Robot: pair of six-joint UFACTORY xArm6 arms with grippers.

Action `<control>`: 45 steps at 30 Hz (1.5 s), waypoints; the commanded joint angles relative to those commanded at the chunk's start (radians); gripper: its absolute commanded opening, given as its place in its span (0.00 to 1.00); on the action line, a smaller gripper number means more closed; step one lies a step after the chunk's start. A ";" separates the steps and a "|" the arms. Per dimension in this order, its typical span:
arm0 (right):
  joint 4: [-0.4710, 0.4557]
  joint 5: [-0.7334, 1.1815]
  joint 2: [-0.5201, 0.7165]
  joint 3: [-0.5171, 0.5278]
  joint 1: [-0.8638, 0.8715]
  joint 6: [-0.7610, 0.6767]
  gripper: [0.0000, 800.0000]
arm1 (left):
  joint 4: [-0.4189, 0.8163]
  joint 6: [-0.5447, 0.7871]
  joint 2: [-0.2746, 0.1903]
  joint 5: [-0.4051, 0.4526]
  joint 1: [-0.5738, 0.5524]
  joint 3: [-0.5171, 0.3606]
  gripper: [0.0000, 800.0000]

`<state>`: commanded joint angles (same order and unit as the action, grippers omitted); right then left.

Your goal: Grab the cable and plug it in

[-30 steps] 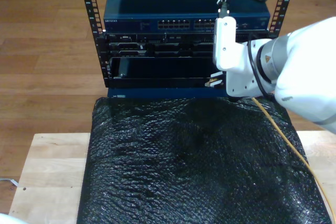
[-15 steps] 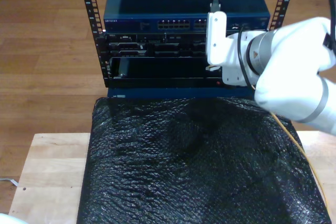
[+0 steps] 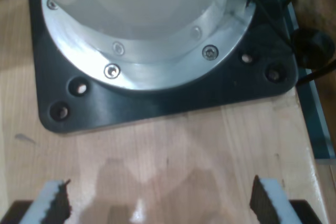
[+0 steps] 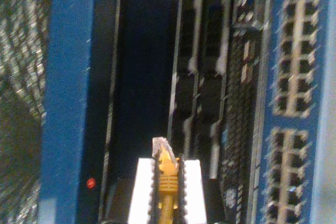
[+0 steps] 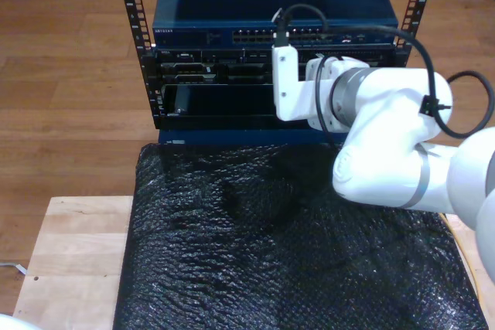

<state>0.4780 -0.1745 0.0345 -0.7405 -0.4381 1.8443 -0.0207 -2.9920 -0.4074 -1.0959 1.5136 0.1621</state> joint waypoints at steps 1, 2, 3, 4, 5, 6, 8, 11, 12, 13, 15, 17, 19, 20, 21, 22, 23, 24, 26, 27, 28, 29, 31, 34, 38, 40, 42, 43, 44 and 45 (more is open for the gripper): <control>-0.003 -0.011 -0.005 0.002 0.000 0.000 0.00 | 0.000 0.000 0.000 0.000 0.000 0.000 1.00; -0.005 -0.031 -0.011 0.006 0.000 0.002 0.00 | 0.000 0.000 0.000 0.000 0.002 0.000 1.00; -0.005 -0.052 -0.015 0.012 0.002 0.002 0.00 | 0.000 0.000 0.000 0.000 0.000 0.000 1.00; -0.005 -0.074 -0.017 0.014 0.002 0.002 0.00 | 0.000 0.000 0.000 0.000 0.002 0.000 1.00; -0.006 -0.092 -0.021 0.015 0.002 0.002 0.00 | 0.000 0.000 0.000 0.000 0.002 0.000 1.00; -0.006 -0.107 -0.028 0.020 0.005 0.002 0.00 | 0.000 0.000 0.000 0.000 0.002 0.000 1.00; -0.006 -0.137 -0.035 0.026 0.011 0.003 0.00 | 0.000 0.000 0.000 0.000 0.002 0.000 1.00; -0.006 -0.163 -0.035 0.032 0.025 0.014 0.00 | 0.002 0.000 0.000 0.000 0.002 0.000 1.00; -0.006 -0.172 -0.037 0.032 0.032 0.021 0.00 | 0.000 0.000 0.000 0.000 0.002 0.000 1.00; -0.005 -0.186 -0.040 0.031 0.037 0.026 0.00 | 0.000 0.000 0.000 0.000 0.002 0.000 1.00; -0.003 -0.222 -0.055 0.029 0.040 0.028 0.00 | 0.000 0.000 0.000 0.000 0.002 0.000 1.00; -0.002 -0.270 -0.080 0.017 0.041 0.029 0.00 | 0.000 0.000 0.000 0.000 0.002 0.000 1.00; -0.003 -0.304 -0.097 0.006 0.041 0.029 0.00 | 0.000 0.000 0.000 0.000 0.002 0.000 1.00; -0.003 -0.310 -0.098 0.002 0.041 0.029 0.00 | 0.000 0.000 0.000 0.000 0.000 0.000 1.00; -0.003 -0.310 -0.098 -0.003 0.041 0.029 0.00 | 0.000 0.000 0.000 0.000 0.002 0.000 1.00; -0.003 -0.310 -0.098 -0.003 0.041 0.028 0.00 | 0.000 0.000 0.000 0.000 0.002 0.000 1.00; -0.003 -0.311 -0.098 -0.002 0.041 0.028 0.00 | 0.000 0.000 0.000 0.000 0.002 0.000 1.00; -0.003 -0.316 -0.098 0.003 0.041 0.028 0.00 | 0.000 0.000 0.000 0.000 0.002 0.000 1.00; -0.005 -0.322 -0.098 0.005 0.041 0.028 0.00 | 0.000 0.000 0.000 0.000 0.002 0.000 1.00; -0.005 -0.325 -0.098 0.003 0.041 0.029 0.00 | 0.000 0.000 0.000 0.000 0.000 0.000 1.00; -0.005 -0.327 -0.098 0.002 0.041 0.029 0.00 | 0.000 0.000 0.000 0.000 0.000 0.000 1.00; -0.005 -0.325 -0.098 -0.003 0.041 0.031 0.00 | 0.002 0.000 0.000 0.000 0.002 0.000 1.00; -0.005 -0.327 -0.098 -0.003 0.041 0.041 0.00 | 0.000 0.000 0.000 0.000 0.002 0.000 1.00; -0.002 -0.341 -0.098 -0.003 0.038 0.049 0.00 | 0.000 0.000 0.000 0.000 0.002 0.000 1.00; -0.002 -0.448 -0.101 0.002 0.031 0.049 0.00 | 0.000 0.000 0.000 0.000 0.002 0.000 1.00; -0.003 -0.482 -0.100 0.009 0.002 0.051 0.00 | 0.000 0.000 0.000 0.000 0.002 0.000 1.00; -0.006 -0.486 -0.097 0.026 -0.026 0.055 0.00 | 0.000 0.000 0.000 0.000 0.002 0.000 1.00; -0.005 -0.488 -0.091 0.034 -0.028 0.061 0.00 | 0.000 0.000 0.000 0.000 0.002 0.000 1.00; -0.005 -0.488 -0.089 0.040 -0.028 0.069 0.00 | 0.000 0.000 0.000 0.000 0.002 0.000 1.00; -0.005 -0.489 -0.089 0.046 -0.028 0.077 0.00 | 0.000 0.000 0.000 0.000 0.002 0.000 1.00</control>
<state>0.4733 -0.6640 -0.0545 -0.6945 -0.4657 1.9210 -0.0207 -2.9920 -0.4074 -1.0959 1.5152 0.1621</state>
